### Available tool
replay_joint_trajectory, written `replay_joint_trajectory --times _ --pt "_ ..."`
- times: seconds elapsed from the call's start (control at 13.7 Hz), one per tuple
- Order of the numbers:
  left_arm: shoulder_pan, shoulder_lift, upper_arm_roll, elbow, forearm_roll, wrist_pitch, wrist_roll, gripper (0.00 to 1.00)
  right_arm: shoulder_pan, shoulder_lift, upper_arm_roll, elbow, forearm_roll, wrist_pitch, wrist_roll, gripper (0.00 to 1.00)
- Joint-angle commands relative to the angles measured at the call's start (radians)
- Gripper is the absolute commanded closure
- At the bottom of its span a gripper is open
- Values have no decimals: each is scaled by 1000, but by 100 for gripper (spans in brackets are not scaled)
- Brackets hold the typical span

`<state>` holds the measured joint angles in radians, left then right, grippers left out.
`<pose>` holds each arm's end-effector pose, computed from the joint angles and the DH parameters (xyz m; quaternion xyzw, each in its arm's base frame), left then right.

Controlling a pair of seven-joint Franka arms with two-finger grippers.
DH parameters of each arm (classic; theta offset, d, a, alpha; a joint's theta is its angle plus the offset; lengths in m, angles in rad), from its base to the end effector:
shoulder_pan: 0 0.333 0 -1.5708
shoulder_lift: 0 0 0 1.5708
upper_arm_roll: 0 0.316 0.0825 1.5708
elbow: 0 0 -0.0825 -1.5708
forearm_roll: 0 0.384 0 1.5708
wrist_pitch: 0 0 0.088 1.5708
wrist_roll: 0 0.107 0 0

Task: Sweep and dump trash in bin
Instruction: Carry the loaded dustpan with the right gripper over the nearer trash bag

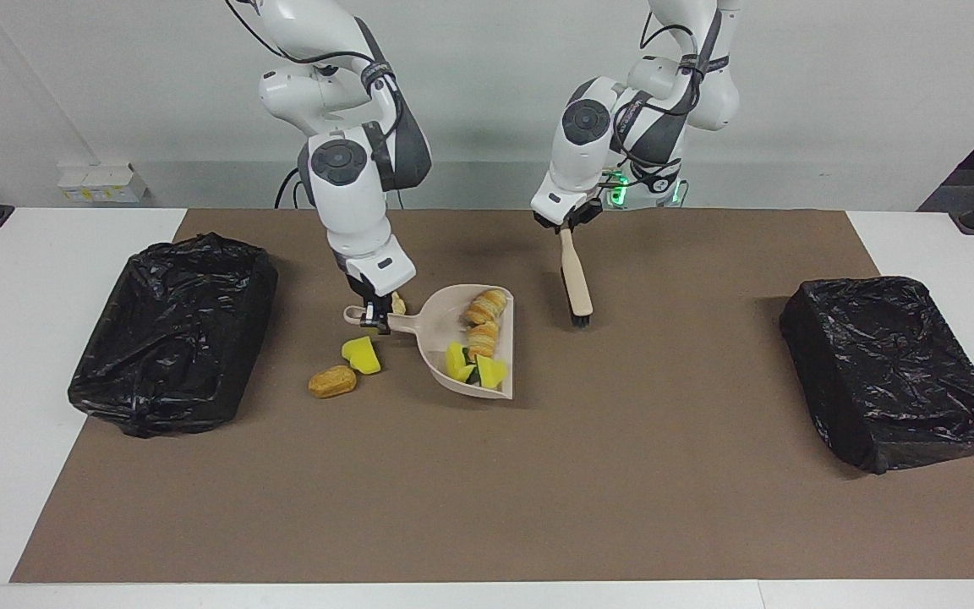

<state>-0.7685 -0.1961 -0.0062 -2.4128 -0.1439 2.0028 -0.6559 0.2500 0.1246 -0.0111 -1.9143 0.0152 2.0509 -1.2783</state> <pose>0.3079 -0.3135 0.3710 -0.9922 0.0219 0.1204 0.0237 0.5733 0.1407 0.4307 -0.7281 -0.6854 -0.0082 0.0023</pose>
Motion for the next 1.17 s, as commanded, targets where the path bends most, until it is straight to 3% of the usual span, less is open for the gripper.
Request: replay_joint_trajectory --times 0.0,0.37,0.88,0.95,1.02,1.1 --pt "-95 -75 3 -77 3 56 -34 100 -86 27 10 110 57 -116 -143 100" --pt "-233 -39 2 -115 -26 191 -117 100 -270 24 4 181 75 -224 -311 100" --pt "-233 -19 3 -134 -60 197 -186 100 -561 14 -4 225 -90 -235 -548 100" --pt "-233 -17 3 -134 -60 197 -185 96 -601 12 -6 225 -121 -232 -584 100" --pt "-232 -14 3 -132 -60 194 -183 74 -633 7 -6 225 -153 -232 -607 100" --pt "-221 -10 5 -126 -60 185 -169 44 -671 3 -6 224 -188 -213 -618 100"
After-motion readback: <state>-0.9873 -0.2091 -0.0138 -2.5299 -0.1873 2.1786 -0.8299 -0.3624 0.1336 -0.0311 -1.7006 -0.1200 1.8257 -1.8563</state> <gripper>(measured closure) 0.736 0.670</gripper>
